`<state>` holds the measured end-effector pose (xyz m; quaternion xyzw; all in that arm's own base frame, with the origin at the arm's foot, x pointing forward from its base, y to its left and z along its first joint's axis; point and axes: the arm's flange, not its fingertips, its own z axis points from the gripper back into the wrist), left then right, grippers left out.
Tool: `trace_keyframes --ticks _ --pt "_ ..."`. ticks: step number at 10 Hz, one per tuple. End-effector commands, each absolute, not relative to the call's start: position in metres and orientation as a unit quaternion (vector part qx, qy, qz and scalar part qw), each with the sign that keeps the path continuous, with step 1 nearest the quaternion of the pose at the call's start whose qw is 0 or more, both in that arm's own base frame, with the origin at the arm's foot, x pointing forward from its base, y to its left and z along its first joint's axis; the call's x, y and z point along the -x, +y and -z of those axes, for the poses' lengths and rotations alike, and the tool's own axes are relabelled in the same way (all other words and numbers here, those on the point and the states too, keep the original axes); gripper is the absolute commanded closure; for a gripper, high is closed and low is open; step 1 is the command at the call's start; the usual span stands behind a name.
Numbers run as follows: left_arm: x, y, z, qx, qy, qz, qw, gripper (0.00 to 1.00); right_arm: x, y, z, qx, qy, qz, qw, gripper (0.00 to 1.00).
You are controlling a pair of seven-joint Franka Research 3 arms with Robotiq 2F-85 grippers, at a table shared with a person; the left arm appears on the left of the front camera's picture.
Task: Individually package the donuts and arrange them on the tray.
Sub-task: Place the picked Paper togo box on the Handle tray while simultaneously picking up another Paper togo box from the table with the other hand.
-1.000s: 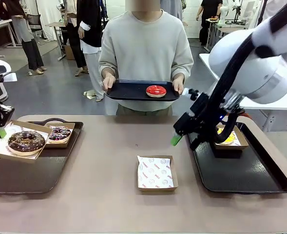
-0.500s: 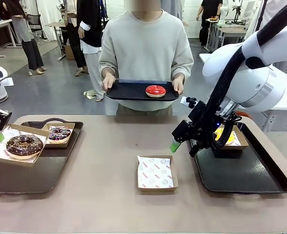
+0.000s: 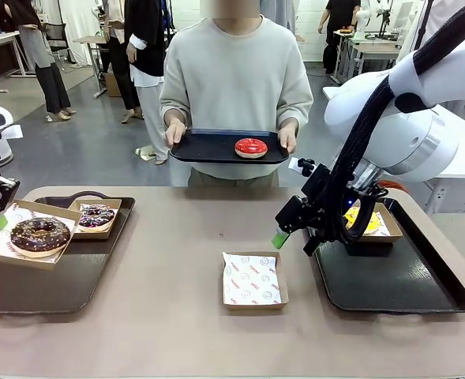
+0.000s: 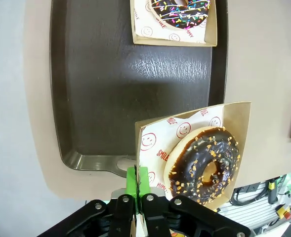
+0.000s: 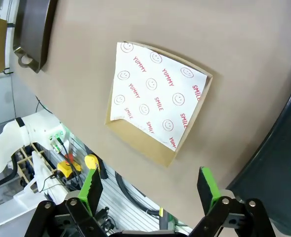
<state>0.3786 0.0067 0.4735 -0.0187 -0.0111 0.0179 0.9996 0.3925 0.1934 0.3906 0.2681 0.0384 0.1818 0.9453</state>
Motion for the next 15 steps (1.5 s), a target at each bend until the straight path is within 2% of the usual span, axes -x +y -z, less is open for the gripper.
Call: trace_keyframes --ticks 1,3,4,6,10,15 --pt "-0.379 0.006 -0.477 0.018 -0.010 -0.018 1.000 0.99 -0.393 0.194 -0.390 -0.264 0.036 -0.181 0.947 0.00" --pt "-0.379 0.007 -0.474 0.019 -0.011 -0.018 1.000 0.99 -0.393 0.193 -0.391 -0.268 0.038 -0.182 0.945 0.00" --pt "-0.383 0.008 -0.466 0.043 0.003 -0.001 0.999 0.99 -0.390 0.202 -0.394 -0.238 0.036 -0.179 0.954 0.00" --pt "-0.382 0.024 -0.460 0.057 -0.011 0.026 0.998 0.99 -0.386 0.227 -0.404 -0.158 0.027 -0.184 0.970 0.00" --pt "-0.375 0.061 -0.443 0.034 -0.020 0.047 0.998 0.99 -0.383 0.260 -0.394 -0.064 0.025 -0.159 0.985 0.00" --pt "-0.376 0.074 -0.412 0.032 -0.016 0.044 0.998 0.99 -0.373 0.290 -0.352 -0.029 0.019 -0.095 0.995 0.00"
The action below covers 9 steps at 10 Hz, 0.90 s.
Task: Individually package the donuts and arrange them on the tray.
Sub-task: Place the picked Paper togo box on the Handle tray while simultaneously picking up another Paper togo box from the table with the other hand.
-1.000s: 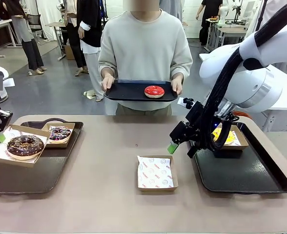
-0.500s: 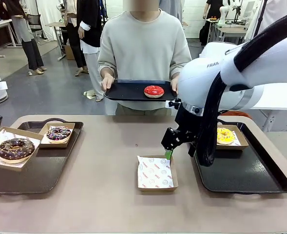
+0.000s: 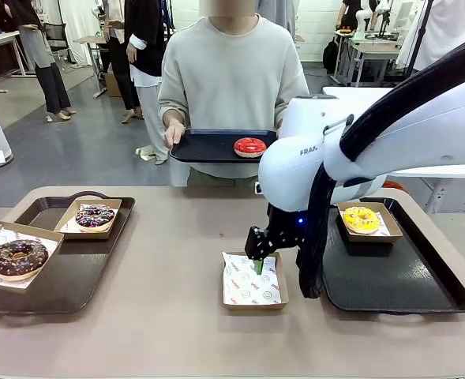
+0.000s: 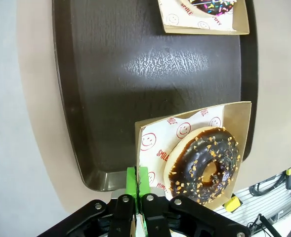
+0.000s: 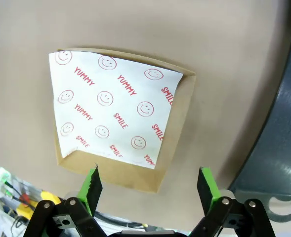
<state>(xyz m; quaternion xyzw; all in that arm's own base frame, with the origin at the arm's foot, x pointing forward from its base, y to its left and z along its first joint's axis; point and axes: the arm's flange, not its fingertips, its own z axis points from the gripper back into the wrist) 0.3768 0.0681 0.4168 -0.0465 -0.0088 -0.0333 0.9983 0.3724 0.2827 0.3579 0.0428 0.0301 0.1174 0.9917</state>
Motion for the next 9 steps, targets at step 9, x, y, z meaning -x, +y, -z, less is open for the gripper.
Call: trace_keyframes --ticks 9 --pt "-0.382 0.065 -0.393 -0.001 -0.011 -0.016 1.000 0.99 -0.370 0.281 -0.318 -0.028 0.009 -0.061 0.998 0.00"
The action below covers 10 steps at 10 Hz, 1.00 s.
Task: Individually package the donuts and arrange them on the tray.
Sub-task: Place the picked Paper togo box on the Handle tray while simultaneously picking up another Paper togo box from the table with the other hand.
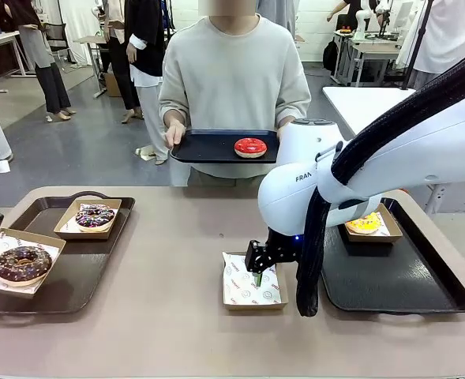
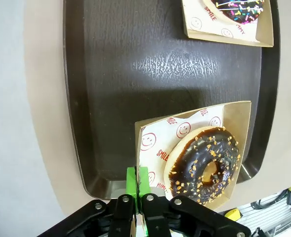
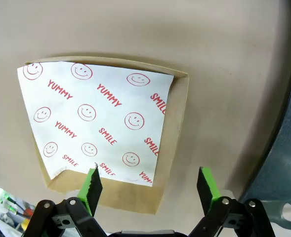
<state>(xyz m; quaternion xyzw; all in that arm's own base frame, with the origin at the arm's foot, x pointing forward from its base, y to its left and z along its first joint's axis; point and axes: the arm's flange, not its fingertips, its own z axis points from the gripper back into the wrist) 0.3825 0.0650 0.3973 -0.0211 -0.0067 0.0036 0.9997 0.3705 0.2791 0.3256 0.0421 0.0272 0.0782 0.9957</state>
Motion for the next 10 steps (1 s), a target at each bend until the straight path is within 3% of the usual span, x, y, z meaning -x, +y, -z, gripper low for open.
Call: trace_keyframes --ticks 1,10 --pt "-0.382 0.065 -0.391 -0.003 -0.011 -0.018 1.000 0.99 -0.370 0.278 -0.317 -0.028 0.004 -0.050 0.998 0.00" --pt "-0.402 0.064 -0.375 -0.018 -0.001 -0.053 0.998 0.99 -0.375 0.267 -0.315 -0.024 0.007 -0.018 1.000 0.00"
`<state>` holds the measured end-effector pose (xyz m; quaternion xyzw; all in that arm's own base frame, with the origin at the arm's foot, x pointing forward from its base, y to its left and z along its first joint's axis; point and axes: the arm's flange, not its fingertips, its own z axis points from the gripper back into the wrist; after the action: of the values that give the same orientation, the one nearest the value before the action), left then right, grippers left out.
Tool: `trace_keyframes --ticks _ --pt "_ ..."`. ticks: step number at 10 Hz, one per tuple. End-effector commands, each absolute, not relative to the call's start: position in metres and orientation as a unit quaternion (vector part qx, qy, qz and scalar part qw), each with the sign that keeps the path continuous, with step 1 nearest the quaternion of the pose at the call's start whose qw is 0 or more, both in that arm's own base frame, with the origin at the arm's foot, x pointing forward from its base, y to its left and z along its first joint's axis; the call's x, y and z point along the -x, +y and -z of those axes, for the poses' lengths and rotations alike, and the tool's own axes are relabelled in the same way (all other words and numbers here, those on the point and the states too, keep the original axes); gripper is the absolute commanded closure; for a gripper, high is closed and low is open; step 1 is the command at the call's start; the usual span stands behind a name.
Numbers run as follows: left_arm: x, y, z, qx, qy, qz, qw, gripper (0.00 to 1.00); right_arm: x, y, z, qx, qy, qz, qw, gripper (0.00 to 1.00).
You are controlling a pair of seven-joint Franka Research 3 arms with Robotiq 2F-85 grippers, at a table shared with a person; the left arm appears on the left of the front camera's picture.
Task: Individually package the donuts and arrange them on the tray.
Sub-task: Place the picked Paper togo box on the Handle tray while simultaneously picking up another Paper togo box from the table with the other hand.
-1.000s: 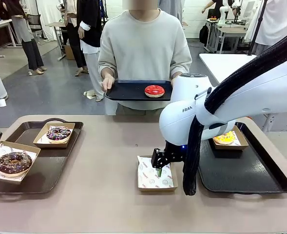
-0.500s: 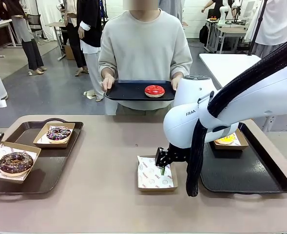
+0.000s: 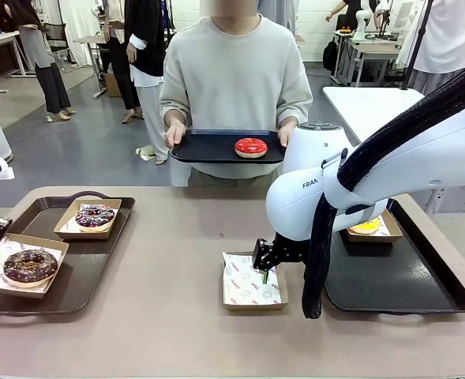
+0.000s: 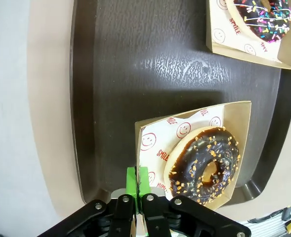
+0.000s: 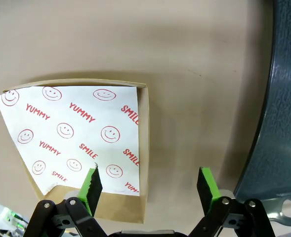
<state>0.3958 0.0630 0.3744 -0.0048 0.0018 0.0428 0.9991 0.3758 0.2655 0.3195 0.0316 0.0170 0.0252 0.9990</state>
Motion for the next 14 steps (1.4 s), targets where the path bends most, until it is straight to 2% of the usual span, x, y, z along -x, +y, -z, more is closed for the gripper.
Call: trace_keyframes --ticks 1,4,5,6,7,8,9,10,11,12,13,14 --pt "-0.403 0.063 -0.375 -0.019 0.001 -0.051 0.999 0.99 -0.375 0.267 -0.316 -0.024 0.007 -0.019 0.999 0.00" --pt "-0.405 0.063 -0.373 -0.020 0.002 -0.049 0.999 0.99 -0.375 0.268 -0.316 -0.025 0.008 -0.026 0.999 0.00" --pt "-0.406 0.063 -0.372 -0.019 0.005 -0.048 0.999 0.99 -0.376 0.268 -0.316 -0.024 0.006 -0.030 0.999 0.52" --pt "-0.407 0.063 -0.371 -0.020 0.008 -0.044 0.999 0.43 -0.375 0.268 -0.316 -0.026 0.008 -0.030 0.999 0.58" --pt "-0.407 0.062 -0.369 -0.018 0.011 -0.042 0.999 0.43 -0.375 0.268 -0.315 -0.027 0.010 -0.031 0.999 1.00" --pt "-0.408 0.062 -0.368 -0.016 0.013 -0.042 0.999 0.00 -0.375 0.268 -0.315 -0.028 0.011 -0.031 0.999 1.00" --pt "-0.408 0.062 -0.366 -0.015 0.015 -0.041 0.999 0.41 -0.375 0.268 -0.315 -0.029 0.011 -0.029 0.999 1.00" --pt "-0.407 0.062 -0.364 -0.014 0.017 -0.041 0.999 0.00 -0.375 0.268 -0.314 -0.030 0.012 -0.029 0.999 0.86" --pt "-0.407 0.062 -0.364 -0.012 0.018 -0.041 0.999 0.00 -0.375 0.268 -0.314 -0.031 0.014 -0.029 0.999 0.96" --pt "-0.406 0.062 -0.365 -0.010 0.018 -0.042 0.999 0.00 -0.375 0.268 -0.314 -0.033 0.017 -0.028 0.999 1.00" --pt "-0.405 0.063 -0.366 -0.007 0.017 -0.043 0.999 0.02 -0.375 0.268 -0.314 -0.033 0.018 -0.027 0.999 1.00" --pt "-0.404 0.063 -0.369 -0.001 0.016 -0.044 0.999 0.00 -0.374 0.268 -0.314 -0.033 0.017 -0.026 0.999 1.00"
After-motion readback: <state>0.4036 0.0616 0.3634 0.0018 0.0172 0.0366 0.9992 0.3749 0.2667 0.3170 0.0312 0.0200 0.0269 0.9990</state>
